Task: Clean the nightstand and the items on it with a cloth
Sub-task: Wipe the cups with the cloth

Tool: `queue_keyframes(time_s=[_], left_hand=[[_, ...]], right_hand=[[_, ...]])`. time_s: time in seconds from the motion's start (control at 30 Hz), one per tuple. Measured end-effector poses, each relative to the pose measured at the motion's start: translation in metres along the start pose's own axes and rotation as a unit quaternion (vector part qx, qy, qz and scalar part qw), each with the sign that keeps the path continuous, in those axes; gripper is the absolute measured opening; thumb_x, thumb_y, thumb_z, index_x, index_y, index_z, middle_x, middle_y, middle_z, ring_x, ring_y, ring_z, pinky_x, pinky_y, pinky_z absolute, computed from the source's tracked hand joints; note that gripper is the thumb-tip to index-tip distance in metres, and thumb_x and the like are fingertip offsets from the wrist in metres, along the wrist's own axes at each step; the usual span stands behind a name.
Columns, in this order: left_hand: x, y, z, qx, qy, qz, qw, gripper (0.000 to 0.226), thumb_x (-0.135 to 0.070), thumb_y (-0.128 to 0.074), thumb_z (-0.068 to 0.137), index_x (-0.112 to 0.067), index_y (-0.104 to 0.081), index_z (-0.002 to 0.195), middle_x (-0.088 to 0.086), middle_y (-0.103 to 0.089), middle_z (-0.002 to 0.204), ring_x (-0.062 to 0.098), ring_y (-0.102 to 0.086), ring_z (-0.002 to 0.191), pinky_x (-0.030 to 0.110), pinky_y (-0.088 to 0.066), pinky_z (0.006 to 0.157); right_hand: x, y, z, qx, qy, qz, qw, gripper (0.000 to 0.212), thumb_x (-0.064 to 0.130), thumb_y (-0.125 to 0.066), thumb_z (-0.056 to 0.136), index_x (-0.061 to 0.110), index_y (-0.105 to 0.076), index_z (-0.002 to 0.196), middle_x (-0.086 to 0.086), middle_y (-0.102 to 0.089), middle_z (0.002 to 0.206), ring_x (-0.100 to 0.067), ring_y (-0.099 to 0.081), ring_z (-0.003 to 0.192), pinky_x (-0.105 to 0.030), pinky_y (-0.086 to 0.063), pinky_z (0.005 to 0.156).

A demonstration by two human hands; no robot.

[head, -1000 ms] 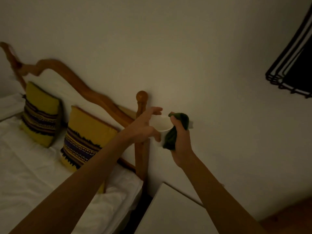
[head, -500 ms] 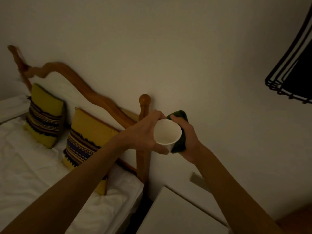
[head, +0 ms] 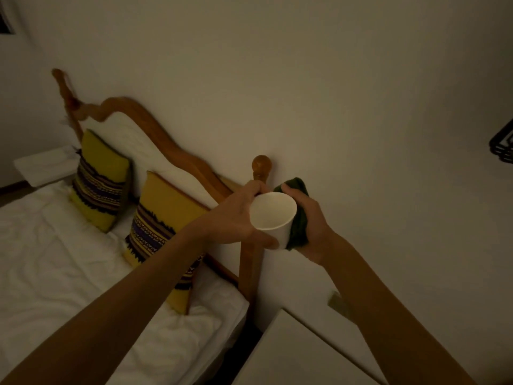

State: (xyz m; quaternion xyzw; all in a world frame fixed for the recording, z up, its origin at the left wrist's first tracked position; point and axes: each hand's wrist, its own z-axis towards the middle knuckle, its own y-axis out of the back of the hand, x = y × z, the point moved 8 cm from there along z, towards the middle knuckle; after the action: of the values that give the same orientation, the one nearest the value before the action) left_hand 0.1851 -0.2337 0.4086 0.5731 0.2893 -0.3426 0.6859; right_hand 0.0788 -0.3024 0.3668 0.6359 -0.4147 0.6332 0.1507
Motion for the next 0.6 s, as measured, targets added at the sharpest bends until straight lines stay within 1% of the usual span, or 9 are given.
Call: queue_keyframes(time_s=[0.1, 0.17, 0.2, 0.27, 0.37, 0.43, 0.47, 0.53, 0.6], left_hand=[[0.003, 0.006, 0.002, 0.019, 0.007, 0.02, 1.0, 0.086, -0.041, -0.094, 0.056, -0.036, -0.043, 0.124, -0.018, -0.049, 0.119, 0.004, -0.054, 0.107, 0.012, -0.05, 0.072], [0.009, 0.011, 0.003, 0.014, 0.01, 0.015, 1.0, 0.088, -0.037, -0.095, 0.057, -0.034, -0.045, 0.13, -0.015, -0.052, 0.123, 0.005, -0.054, 0.112, 0.015, -0.052, 0.079], [0.013, 0.014, 0.003, -0.001, 0.007, -0.007, 1.0, 0.09, -0.032, -0.096, 0.058, -0.032, -0.046, 0.133, -0.014, -0.053, 0.125, 0.004, -0.055, 0.114, 0.016, -0.053, 0.083], [0.02, 0.022, 0.003, -0.046, 0.013, -0.073, 0.996, 0.092, -0.022, -0.096, 0.059, -0.029, -0.047, 0.137, -0.012, -0.056, 0.127, 0.001, -0.056, 0.115, 0.02, -0.054, 0.087], [0.024, 0.019, 0.002, -0.059, 0.021, -0.13, 0.99, 0.078, -0.012, -0.09, 0.068, -0.034, -0.052, 0.132, -0.02, -0.064, 0.121, -0.006, -0.059, 0.112, 0.015, -0.053, 0.083], [0.03, 0.007, 0.002, -0.052, 0.033, -0.18, 0.982, 0.073, -0.004, -0.082, 0.074, -0.026, -0.05, 0.137, -0.015, -0.063, 0.124, 0.006, -0.059, 0.116, 0.017, -0.055, 0.082], [0.032, 0.003, 0.0, -0.065, 0.048, -0.21, 0.974, 0.079, -0.004, -0.081, 0.075, -0.024, -0.044, 0.142, -0.012, -0.058, 0.129, 0.01, -0.057, 0.117, 0.017, -0.056, 0.082], [0.032, 0.002, -0.006, -0.098, 0.064, -0.247, 0.962, 0.099, -0.013, -0.085, 0.071, -0.029, -0.03, 0.151, -0.013, -0.049, 0.135, 0.008, -0.053, 0.118, 0.017, -0.056, 0.085], [0.025, 0.005, -0.009, -0.114, 0.051, -0.247, 0.961, 0.1, -0.021, -0.093, 0.061, -0.03, -0.039, 0.145, -0.016, -0.054, 0.128, 0.005, -0.056, 0.115, 0.02, -0.056, 0.085]], right_hand=[[-0.004, -0.004, 0.002, 0.018, -0.013, 0.015, 1.0, 0.033, 0.051, -0.056, 0.093, 0.028, -0.079, 0.1, -0.004, -0.076, 0.099, -0.022, -0.073, 0.09, -0.035, -0.059, 0.066], [-0.008, 0.001, 0.008, -0.042, 0.03, 0.018, 0.999, 0.033, 0.045, -0.055, 0.095, 0.026, -0.074, 0.115, -0.009, -0.074, 0.11, -0.031, -0.069, 0.104, -0.043, -0.06, 0.076], [-0.011, 0.005, 0.008, -0.089, 0.06, 0.028, 0.994, 0.036, 0.041, -0.053, 0.099, 0.023, -0.067, 0.126, -0.014, -0.07, 0.119, -0.036, -0.065, 0.113, -0.05, -0.059, 0.086], [-0.02, 0.009, 0.003, -0.163, 0.082, 0.061, 0.981, 0.037, 0.044, -0.055, 0.098, 0.026, -0.06, 0.13, -0.011, -0.068, 0.122, -0.036, -0.063, 0.115, -0.057, -0.054, 0.098], [-0.023, 0.005, -0.006, -0.184, 0.116, 0.08, 0.973, 0.038, 0.05, -0.063, 0.092, 0.037, -0.06, 0.127, 0.006, -0.07, 0.113, -0.019, -0.066, 0.107, -0.046, -0.059, 0.092], [-0.013, 0.0, -0.01, -0.18, 0.182, 0.03, 0.966, 0.026, 0.042, -0.064, 0.094, 0.04, -0.06, 0.12, 0.024, -0.072, 0.103, -0.003, -0.068, 0.101, -0.025, -0.06, 0.081], [-0.009, -0.005, -0.013, -0.167, 0.21, 0.011, 0.963, 0.023, 0.039, -0.064, 0.095, 0.041, -0.06, 0.118, 0.03, -0.071, 0.1, 0.003, -0.068, 0.099, -0.016, -0.057, 0.077], [-0.004, -0.014, -0.019, -0.136, 0.242, -0.012, 0.961, 0.027, 0.044, -0.063, 0.093, 0.045, -0.06, 0.119, 0.033, -0.069, 0.106, 0.007, -0.066, 0.104, -0.013, -0.054, 0.078], [-0.004, -0.019, -0.022, -0.105, 0.239, -0.031, 0.965, 0.03, 0.056, -0.061, 0.087, 0.055, -0.063, 0.116, 0.027, -0.071, 0.111, 0.002, -0.067, 0.107, -0.016, -0.056, 0.079]])
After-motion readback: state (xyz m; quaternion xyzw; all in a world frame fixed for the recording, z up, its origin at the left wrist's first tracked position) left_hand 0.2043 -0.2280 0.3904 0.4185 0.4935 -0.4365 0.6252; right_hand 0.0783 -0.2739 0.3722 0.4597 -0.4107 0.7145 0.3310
